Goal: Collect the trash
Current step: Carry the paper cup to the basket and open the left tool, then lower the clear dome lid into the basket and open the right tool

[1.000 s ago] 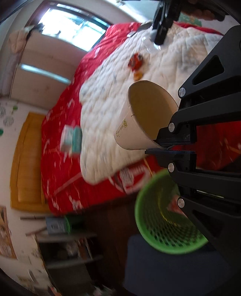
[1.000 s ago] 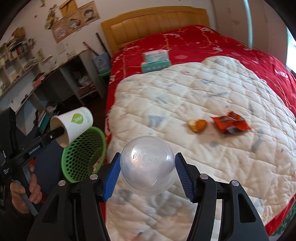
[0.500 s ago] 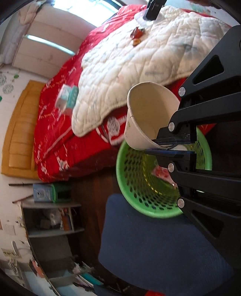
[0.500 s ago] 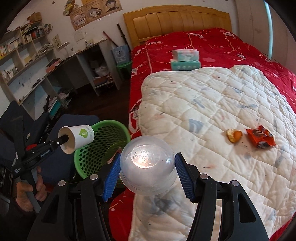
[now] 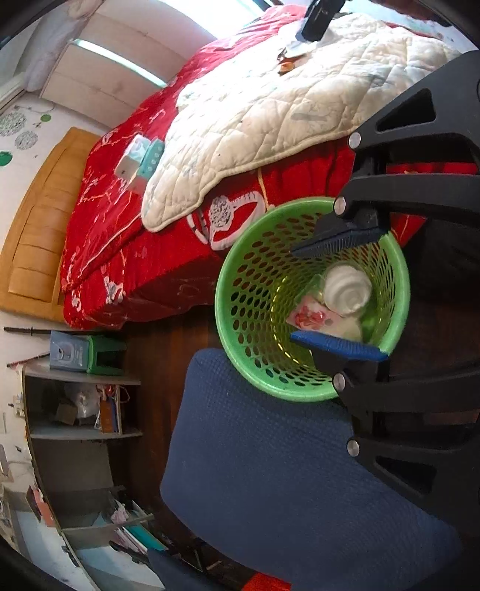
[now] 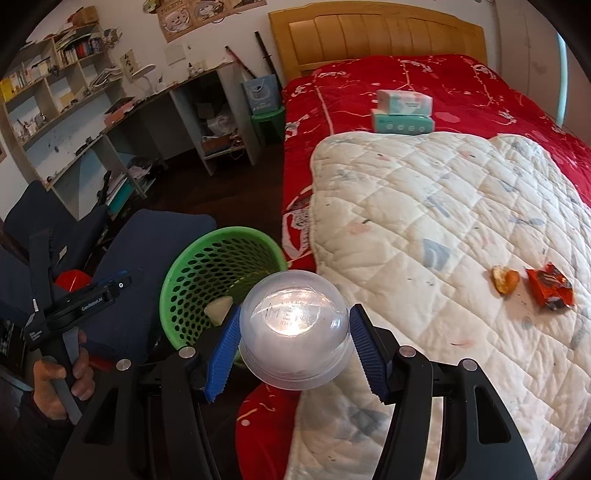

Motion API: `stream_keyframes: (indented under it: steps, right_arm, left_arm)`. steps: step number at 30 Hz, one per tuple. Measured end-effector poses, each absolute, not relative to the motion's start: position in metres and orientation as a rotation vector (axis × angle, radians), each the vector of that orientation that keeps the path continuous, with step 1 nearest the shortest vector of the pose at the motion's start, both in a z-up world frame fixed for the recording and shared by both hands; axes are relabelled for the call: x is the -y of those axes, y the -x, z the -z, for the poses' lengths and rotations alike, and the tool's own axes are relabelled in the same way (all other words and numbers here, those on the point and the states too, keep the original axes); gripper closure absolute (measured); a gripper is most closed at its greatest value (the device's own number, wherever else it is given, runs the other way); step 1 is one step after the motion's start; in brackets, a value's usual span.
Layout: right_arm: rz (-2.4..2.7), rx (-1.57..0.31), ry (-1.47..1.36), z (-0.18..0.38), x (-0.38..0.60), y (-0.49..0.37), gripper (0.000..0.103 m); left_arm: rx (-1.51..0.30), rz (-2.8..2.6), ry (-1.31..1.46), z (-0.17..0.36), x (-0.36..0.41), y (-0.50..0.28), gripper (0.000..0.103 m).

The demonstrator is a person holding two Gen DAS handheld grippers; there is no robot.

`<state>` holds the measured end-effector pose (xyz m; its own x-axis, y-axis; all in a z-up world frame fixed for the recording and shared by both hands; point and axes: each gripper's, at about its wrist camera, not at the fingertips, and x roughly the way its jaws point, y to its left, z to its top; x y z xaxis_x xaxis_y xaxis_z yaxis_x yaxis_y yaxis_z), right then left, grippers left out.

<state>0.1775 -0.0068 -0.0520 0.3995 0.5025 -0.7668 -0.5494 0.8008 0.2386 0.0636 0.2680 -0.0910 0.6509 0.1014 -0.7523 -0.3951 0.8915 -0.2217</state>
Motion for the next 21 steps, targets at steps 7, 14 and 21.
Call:
stream_keyframes:
  steps: [7, 14, 21]
  right_arm:
    - [-0.711, -0.966, 0.077, 0.058, -0.024, -0.179, 0.046]
    - [-0.767, -0.992, 0.096, 0.065, -0.063, -0.179, 0.046]
    - [-0.809, -1.011, 0.114, 0.076, -0.107, -0.179, 0.046]
  left_arm:
    - [-0.801, -0.315, 0.409, 0.087, -0.280, -0.046, 0.046]
    - [-0.784, -0.333, 0.436, 0.083, -0.288, -0.030, 0.040]
    - [-0.777, -0.356, 0.437, 0.081, -0.295, -0.022, 0.037]
